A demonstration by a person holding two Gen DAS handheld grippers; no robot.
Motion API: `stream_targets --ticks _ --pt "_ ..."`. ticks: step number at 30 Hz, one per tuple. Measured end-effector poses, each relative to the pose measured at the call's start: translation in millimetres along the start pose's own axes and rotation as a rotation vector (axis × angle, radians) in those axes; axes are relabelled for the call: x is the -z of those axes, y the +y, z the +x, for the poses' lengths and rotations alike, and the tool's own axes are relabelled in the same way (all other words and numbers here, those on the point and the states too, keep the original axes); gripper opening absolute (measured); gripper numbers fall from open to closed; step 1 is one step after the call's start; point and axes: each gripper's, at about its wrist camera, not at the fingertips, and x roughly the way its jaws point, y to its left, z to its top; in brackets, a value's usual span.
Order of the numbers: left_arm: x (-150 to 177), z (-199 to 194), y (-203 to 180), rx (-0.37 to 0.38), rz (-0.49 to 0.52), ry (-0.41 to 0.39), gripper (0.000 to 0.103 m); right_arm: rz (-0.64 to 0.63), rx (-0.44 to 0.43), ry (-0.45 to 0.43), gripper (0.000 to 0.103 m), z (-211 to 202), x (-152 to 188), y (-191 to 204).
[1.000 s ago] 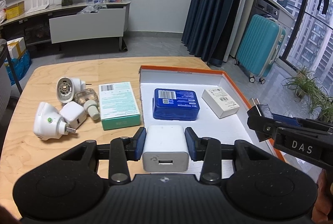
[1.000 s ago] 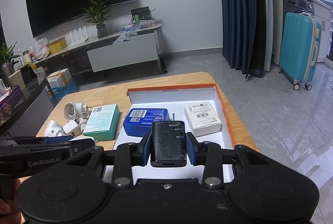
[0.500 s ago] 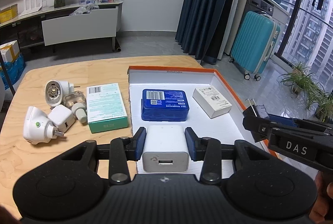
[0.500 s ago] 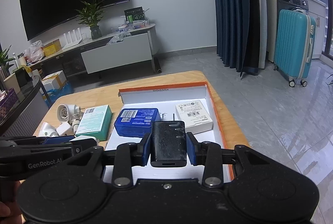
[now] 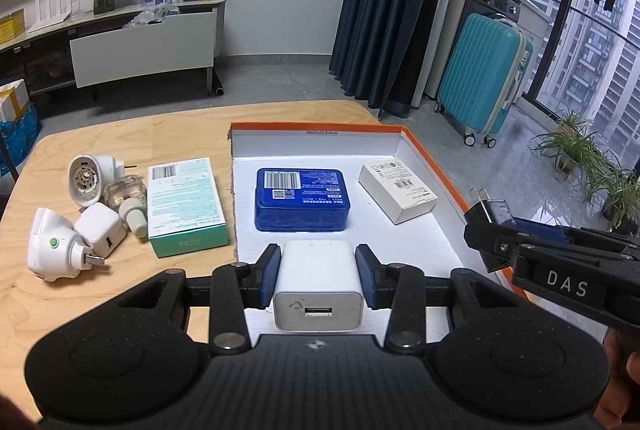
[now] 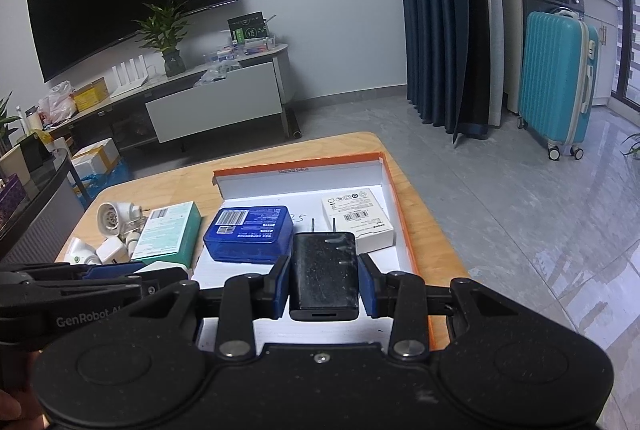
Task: Organize rigid objects
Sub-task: 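Carry both chargers to the tray while the right tool lowers the black charger inside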
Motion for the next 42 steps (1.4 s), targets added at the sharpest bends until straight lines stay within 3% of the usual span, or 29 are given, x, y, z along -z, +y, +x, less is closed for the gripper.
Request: stream_targets --ticks 42 --pt "-0.9 29.2 -14.8 0.024 0.021 0.047 0.041 -0.006 -0.001 0.047 0.044 32.9 -4.2 -8.2"
